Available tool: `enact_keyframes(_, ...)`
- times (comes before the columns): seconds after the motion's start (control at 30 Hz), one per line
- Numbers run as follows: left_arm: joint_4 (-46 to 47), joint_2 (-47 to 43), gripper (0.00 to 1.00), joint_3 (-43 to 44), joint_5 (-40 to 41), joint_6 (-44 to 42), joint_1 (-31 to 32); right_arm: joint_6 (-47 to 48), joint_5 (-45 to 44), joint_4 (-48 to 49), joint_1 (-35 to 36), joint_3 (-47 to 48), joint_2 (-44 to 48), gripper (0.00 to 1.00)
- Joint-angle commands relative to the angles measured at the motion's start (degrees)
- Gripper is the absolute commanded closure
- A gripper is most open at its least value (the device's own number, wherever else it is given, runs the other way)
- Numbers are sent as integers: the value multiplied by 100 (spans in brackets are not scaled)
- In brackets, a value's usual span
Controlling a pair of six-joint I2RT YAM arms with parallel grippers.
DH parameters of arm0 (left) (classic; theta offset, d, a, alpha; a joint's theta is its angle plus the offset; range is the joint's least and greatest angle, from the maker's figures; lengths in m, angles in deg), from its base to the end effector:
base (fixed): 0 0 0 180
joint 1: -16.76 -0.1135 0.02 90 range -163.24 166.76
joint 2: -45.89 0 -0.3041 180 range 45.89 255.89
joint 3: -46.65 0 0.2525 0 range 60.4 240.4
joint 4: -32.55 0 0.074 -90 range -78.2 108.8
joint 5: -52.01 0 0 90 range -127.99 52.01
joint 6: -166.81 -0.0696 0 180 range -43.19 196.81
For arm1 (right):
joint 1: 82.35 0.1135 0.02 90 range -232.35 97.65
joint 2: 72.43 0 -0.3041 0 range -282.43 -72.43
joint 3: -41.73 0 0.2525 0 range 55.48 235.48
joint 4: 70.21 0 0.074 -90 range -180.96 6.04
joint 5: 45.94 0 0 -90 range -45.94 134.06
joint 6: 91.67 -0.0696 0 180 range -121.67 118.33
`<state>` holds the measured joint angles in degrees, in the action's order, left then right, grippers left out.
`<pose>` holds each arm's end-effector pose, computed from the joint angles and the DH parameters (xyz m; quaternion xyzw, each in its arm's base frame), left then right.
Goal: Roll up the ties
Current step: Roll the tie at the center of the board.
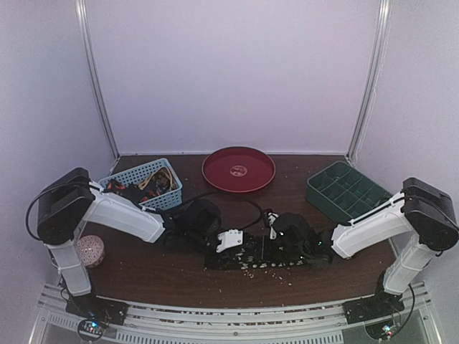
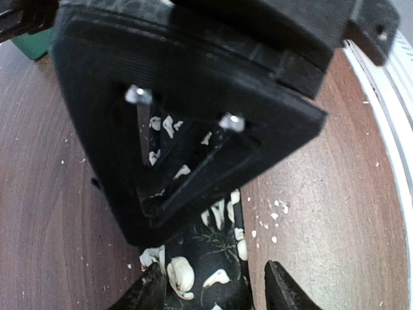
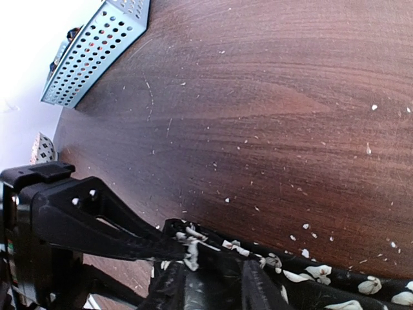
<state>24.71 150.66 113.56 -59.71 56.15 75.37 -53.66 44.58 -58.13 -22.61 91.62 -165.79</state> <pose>0.1831 -0.3495 0.1533 0.6349 0.6552 -0.2854 0.2934 0.1726 0.2971 0.1686 -0.0611 0.8699 0.4073 0.2714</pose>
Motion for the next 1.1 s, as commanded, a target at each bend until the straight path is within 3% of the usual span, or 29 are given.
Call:
enact_keyframes(0.0, -47, 201, 50, 204, -183, -247, -7, 23, 19, -86, -21, 37, -3, 71)
enact_keyframes(0.3, 50, -28, 54, 95, 194, -162, -7, -81, 43, -195, -23, -64, -42, 71)
enact_keyframes(0.5, 408, -517, 46, -222, 511, -27, -7, -23, -136, -482, -23, -5, 128, 69)
enact_keyframes(1.07, -103, 200, 38, 345, 343, -438, -16, -125, 84, -45, -20, -122, -85, 71)
